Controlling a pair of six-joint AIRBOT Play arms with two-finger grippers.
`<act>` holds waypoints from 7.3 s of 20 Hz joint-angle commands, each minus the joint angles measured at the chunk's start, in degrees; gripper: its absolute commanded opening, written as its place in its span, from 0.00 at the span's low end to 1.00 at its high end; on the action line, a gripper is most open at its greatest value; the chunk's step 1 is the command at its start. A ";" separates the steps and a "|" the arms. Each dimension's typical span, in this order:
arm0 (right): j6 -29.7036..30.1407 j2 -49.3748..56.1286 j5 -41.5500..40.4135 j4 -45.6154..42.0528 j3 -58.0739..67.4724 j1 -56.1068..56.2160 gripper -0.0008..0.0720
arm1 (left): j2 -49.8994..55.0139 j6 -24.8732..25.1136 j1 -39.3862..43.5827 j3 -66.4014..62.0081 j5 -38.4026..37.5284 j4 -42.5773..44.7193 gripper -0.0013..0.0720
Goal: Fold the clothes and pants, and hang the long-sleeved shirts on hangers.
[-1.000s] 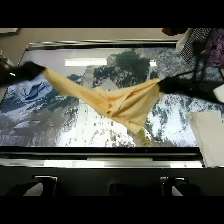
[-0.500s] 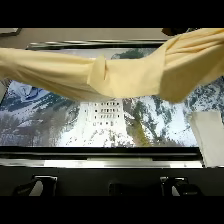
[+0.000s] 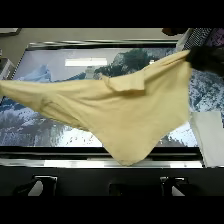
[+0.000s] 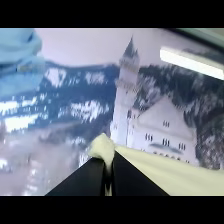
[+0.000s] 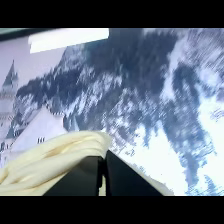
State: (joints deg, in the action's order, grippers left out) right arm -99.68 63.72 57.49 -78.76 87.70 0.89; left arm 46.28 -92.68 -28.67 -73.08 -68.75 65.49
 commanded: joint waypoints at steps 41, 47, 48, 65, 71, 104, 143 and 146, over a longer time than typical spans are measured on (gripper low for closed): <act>9.60 -3.45 -3.04 35.39 -63.67 10.84 0.62 | 21.11 1.33 8.74 25.53 15.21 -4.07 0.04; 7.89 1.81 -11.10 40.24 -63.65 18.36 0.60 | 21.11 1.36 8.74 25.53 15.21 -4.04 0.04; 7.96 1.75 -11.63 40.70 -63.52 18.25 0.38 | 21.11 1.36 8.74 25.53 15.15 -4.07 0.04; -1.29 -19.15 -6.62 -2.60 2.64 18.25 0.05 | 4.00 1.11 7.87 -27.85 14.64 -3.26 0.04; -5.99 -27.23 -5.95 -6.45 8.22 18.25 0.05 | -7.17 -8.48 6.10 -32.96 14.01 14.34 0.04; -35.19 35.39 -13.42 -5.03 8.17 9.29 0.41 | 58.60 -6.78 21.88 -34.49 14.86 12.92 0.77; 38.38 23.52 10.73 28.63 -40.92 -15.15 0.05 | 23.06 -2.12 -0.70 1.57 -7.80 9.46 0.76; 38.40 22.73 11.63 28.55 -40.94 -15.15 0.05 | 16.79 8.11 -7.85 14.62 -5.01 5.40 0.75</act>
State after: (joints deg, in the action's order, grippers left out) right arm -61.25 86.91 69.21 -50.04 46.92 -14.85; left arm 67.20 -91.94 -31.20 -66.92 -75.22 74.24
